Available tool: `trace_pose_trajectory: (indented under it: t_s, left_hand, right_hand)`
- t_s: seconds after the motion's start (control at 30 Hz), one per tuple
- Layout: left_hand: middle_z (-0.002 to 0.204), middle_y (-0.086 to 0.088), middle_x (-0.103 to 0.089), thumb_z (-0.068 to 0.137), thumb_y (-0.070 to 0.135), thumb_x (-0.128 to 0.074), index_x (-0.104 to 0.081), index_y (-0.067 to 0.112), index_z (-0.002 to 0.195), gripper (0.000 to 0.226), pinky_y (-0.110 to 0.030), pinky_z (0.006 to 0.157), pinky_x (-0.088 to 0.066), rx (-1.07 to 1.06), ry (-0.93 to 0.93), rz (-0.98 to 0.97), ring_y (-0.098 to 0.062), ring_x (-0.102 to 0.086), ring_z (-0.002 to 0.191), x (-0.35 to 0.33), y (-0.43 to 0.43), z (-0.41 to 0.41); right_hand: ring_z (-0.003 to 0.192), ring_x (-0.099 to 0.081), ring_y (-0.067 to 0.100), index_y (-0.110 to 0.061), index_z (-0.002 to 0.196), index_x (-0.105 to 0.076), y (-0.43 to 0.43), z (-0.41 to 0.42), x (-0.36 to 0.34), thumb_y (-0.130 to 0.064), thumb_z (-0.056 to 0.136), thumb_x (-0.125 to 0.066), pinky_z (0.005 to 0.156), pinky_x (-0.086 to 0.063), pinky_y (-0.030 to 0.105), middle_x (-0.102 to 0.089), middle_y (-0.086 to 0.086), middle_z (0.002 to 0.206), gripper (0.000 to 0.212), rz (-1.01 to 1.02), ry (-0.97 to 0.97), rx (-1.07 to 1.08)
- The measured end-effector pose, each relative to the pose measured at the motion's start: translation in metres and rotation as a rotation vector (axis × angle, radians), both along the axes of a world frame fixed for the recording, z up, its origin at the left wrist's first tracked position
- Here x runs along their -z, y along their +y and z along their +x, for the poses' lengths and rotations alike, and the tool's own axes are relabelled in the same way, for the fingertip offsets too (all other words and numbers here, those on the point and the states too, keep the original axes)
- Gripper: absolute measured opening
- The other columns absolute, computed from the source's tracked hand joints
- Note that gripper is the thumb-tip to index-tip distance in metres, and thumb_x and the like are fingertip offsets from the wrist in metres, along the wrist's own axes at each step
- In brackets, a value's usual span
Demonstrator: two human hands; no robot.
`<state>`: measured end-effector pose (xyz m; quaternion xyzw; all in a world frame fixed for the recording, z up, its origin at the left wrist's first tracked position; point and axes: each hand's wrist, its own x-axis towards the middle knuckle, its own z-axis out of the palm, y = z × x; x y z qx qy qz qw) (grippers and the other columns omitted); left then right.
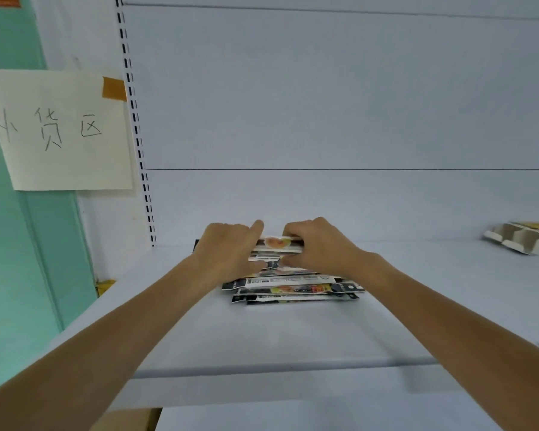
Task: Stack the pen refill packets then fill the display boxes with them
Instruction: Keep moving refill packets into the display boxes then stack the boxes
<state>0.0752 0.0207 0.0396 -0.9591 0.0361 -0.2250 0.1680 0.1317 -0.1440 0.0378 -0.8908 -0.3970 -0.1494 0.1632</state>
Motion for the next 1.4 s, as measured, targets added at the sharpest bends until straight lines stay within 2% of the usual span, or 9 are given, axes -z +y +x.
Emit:
trace_pose_trajectory:
  t_s: [0.1, 0.2, 0.37, 0.6, 0.7, 0.83, 0.97, 1.13, 1.4]
  left_hand:
    - [0.084, -0.002, -0.055, 0.091, 0.038, -0.049, -0.053, 0.016, 0.103, 0.026, -0.029, 0.064, -0.033, -0.031, -0.022, -0.196, -0.022, -0.049, 0.075, 0.005, 0.000, 0.002]
    - [0.084, 0.000, -0.058, 0.088, 0.039, -0.055, -0.055, 0.017, 0.097, 0.024, -0.029, 0.063, -0.035, 0.032, 0.049, -0.443, -0.021, -0.053, 0.076, 0.008, -0.011, 0.002]
    - [0.104, 0.002, -0.059, 0.095, 0.043, -0.039, -0.044, 0.016, 0.117, 0.035, -0.028, 0.064, -0.036, 0.188, -0.146, -0.054, -0.020, -0.059, 0.091, 0.014, -0.039, 0.000]
    - [0.102, 0.000, -0.059, 0.095, 0.053, -0.025, -0.045, 0.015, 0.112, 0.046, -0.029, 0.065, -0.040, 0.347, -0.081, -0.159, -0.023, -0.059, 0.085, 0.024, -0.064, 0.022]
    - [0.102, -0.001, -0.058, 0.095, 0.053, -0.024, -0.045, 0.015, 0.110, 0.046, -0.031, 0.063, -0.035, 0.372, -0.034, -0.202, -0.026, -0.059, 0.089, 0.029, -0.086, 0.035]
    - [0.099, 0.000, -0.059, 0.094, 0.056, -0.024, -0.045, 0.018, 0.101, 0.044, -0.032, 0.066, -0.031, 0.455, 0.061, -0.266, -0.026, -0.057, 0.092, 0.030, -0.134, 0.051]
    - [0.097, 0.000, -0.059, 0.096, 0.051, -0.022, -0.039, 0.020, 0.092, 0.036, -0.033, 0.069, -0.034, 0.552, 0.088, -0.300, -0.027, -0.057, 0.086, 0.027, -0.206, 0.064]
    - [0.102, 0.003, -0.061, 0.097, 0.045, -0.029, -0.038, 0.024, 0.122, 0.034, -0.033, 0.072, -0.039, 0.672, 0.169, -0.413, -0.024, -0.056, 0.086, 0.028, -0.313, 0.074]
    - [0.114, 0.002, -0.061, 0.098, 0.045, -0.030, -0.050, 0.029, 0.120, 0.034, -0.031, 0.073, -0.038, 0.877, 0.231, -0.471, -0.021, -0.056, 0.101, 0.042, -0.497, 0.073]
  right_hand:
    - [0.082, -0.056, -0.001, -0.027, 0.103, -0.057, -0.019, -0.006, -0.003, -0.050, 0.069, -0.073, 0.071, -0.043, 0.013, -0.059, -0.016, 0.090, 0.045, 0.259, 0.192, -0.068]
    - [0.085, -0.057, 0.003, -0.018, 0.097, -0.063, -0.026, -0.008, 0.003, -0.044, 0.088, -0.055, 0.071, -0.040, 0.012, -0.064, -0.006, 0.093, 0.029, 0.432, 0.133, 0.013]
    - [0.068, -0.054, 0.011, -0.005, 0.086, -0.065, -0.032, -0.002, 0.012, -0.015, 0.088, -0.055, 0.052, -0.039, 0.009, -0.063, 0.002, 0.078, 0.014, 0.732, 0.217, 0.275]
    - [0.054, -0.043, 0.007, -0.004, 0.089, -0.066, -0.084, -0.003, 0.012, -0.032, 0.094, -0.047, 0.047, -0.033, 0.007, -0.055, -0.003, 0.069, 0.034, 0.630, 0.232, 0.393]
    - [0.083, -0.056, 0.008, -0.016, 0.111, -0.064, -0.134, -0.002, 0.017, -0.036, 0.095, -0.044, 0.073, -0.040, 0.013, -0.064, -0.003, 0.104, 0.032, 0.605, 0.166, 0.517]
    - [0.123, -0.045, 0.023, -0.015, 0.138, -0.040, -0.216, -0.009, 0.022, -0.036, 0.097, -0.041, 0.103, -0.037, 0.038, -0.053, 0.007, 0.132, 0.047, 0.454, 0.079, 0.773]
    - [0.121, -0.045, 0.031, -0.014, 0.130, -0.040, -0.313, -0.022, 0.020, -0.035, 0.095, -0.044, 0.093, -0.040, 0.040, -0.053, 0.013, 0.129, 0.042, 0.207, 0.045, 1.008]
    - [0.133, -0.033, 0.030, -0.014, 0.143, -0.032, -0.423, -0.045, 0.018, -0.036, 0.095, -0.044, 0.105, -0.033, 0.043, -0.042, 0.012, 0.142, 0.054, 0.168, 0.073, 1.141]
    - [0.137, -0.029, 0.030, -0.011, 0.145, -0.028, -0.566, -0.071, 0.028, -0.031, 0.095, -0.043, 0.111, -0.027, 0.041, -0.036, 0.012, 0.147, 0.056, 0.222, 0.083, 1.198]
